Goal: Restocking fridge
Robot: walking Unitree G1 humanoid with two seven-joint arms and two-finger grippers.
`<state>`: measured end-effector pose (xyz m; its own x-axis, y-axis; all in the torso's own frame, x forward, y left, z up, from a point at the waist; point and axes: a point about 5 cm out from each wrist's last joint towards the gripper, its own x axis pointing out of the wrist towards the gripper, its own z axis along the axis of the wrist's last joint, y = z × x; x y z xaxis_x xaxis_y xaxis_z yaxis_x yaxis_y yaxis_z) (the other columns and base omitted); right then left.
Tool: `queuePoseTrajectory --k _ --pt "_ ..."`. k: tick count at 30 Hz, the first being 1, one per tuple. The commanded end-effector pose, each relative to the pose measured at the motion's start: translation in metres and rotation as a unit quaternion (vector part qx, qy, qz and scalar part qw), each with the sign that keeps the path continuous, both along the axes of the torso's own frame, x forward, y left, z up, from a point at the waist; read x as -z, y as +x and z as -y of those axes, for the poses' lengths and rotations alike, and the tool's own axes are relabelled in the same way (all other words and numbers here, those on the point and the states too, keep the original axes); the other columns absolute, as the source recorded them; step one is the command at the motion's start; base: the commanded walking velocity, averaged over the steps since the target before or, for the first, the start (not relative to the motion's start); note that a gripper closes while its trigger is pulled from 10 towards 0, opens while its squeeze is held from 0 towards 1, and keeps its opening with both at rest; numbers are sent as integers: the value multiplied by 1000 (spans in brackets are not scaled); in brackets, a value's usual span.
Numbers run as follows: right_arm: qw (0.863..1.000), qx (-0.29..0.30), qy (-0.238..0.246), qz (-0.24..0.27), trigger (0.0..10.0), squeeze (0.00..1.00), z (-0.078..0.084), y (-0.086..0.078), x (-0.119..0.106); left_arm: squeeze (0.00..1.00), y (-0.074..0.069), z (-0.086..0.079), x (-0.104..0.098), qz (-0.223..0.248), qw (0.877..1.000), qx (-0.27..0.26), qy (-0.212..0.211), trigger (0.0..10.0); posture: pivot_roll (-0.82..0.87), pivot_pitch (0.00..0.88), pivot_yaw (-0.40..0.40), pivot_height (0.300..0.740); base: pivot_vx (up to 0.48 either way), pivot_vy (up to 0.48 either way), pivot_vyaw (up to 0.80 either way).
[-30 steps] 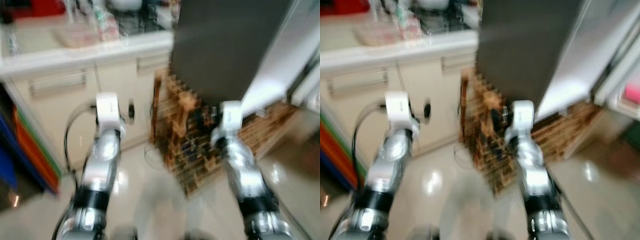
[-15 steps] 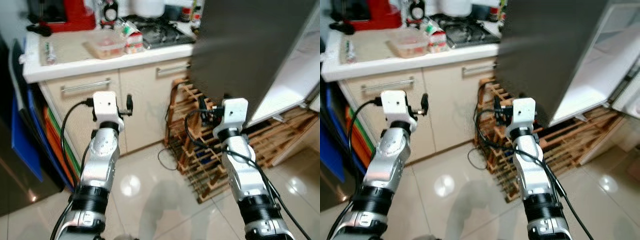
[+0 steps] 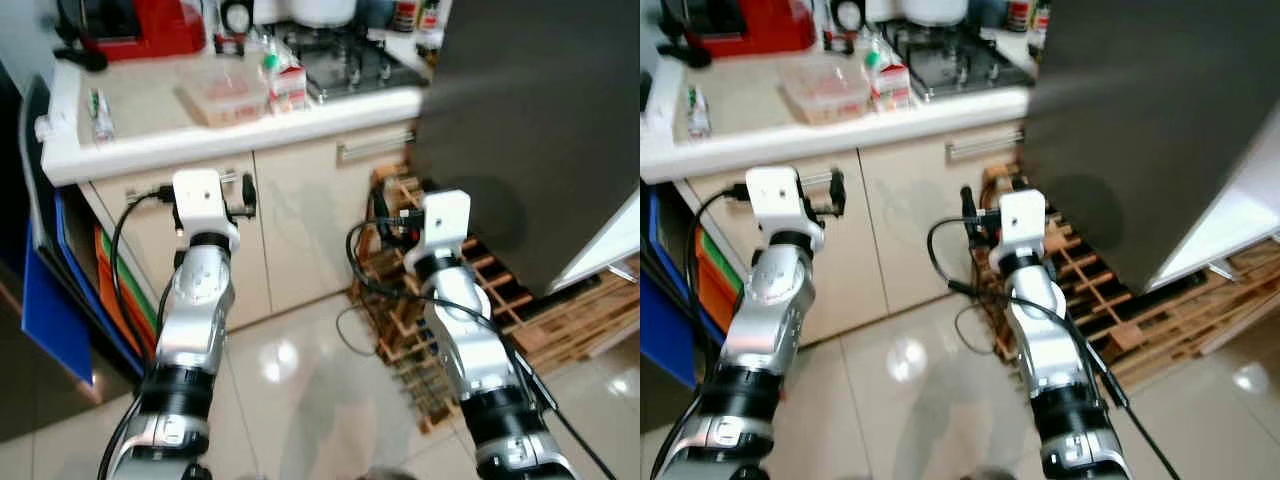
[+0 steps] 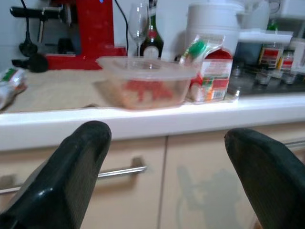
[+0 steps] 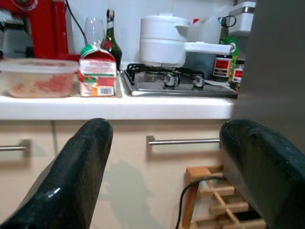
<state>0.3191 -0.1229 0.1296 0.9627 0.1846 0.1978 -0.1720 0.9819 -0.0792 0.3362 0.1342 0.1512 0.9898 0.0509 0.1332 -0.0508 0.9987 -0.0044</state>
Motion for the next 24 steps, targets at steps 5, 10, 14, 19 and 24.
queuePoseTrajectory --k 5,10,14,19,24 --pt "1000 -2 13 0 10000 0 -3 4 -4 0 1 -4 -6 11 1000 -6 13 10000 -48 0 -22 726 480 0 597" --pt "1000 12 13 -22 10000 0 0 6 1 0 1 -1 -12 24 1000 1 0 10000 -51 0 -20 726 480 0 123" --pt "1000 12 17 -15 10000 0 0 5 0 0 1 3 -12 21 1000 9 5 10000 -53 0 -17 726 0 0 0" --pt "1000 16 21 -17 10000 0 0 6 0 0 2 5 -13 23 999 19 18 10000 -53 0 -11 726 0 0 0" --pt "999 15 21 -19 10000 0 -1 5 0 0 2 4 -15 26 999 21 15 10000 -52 0 -10 726 108 -210 0"
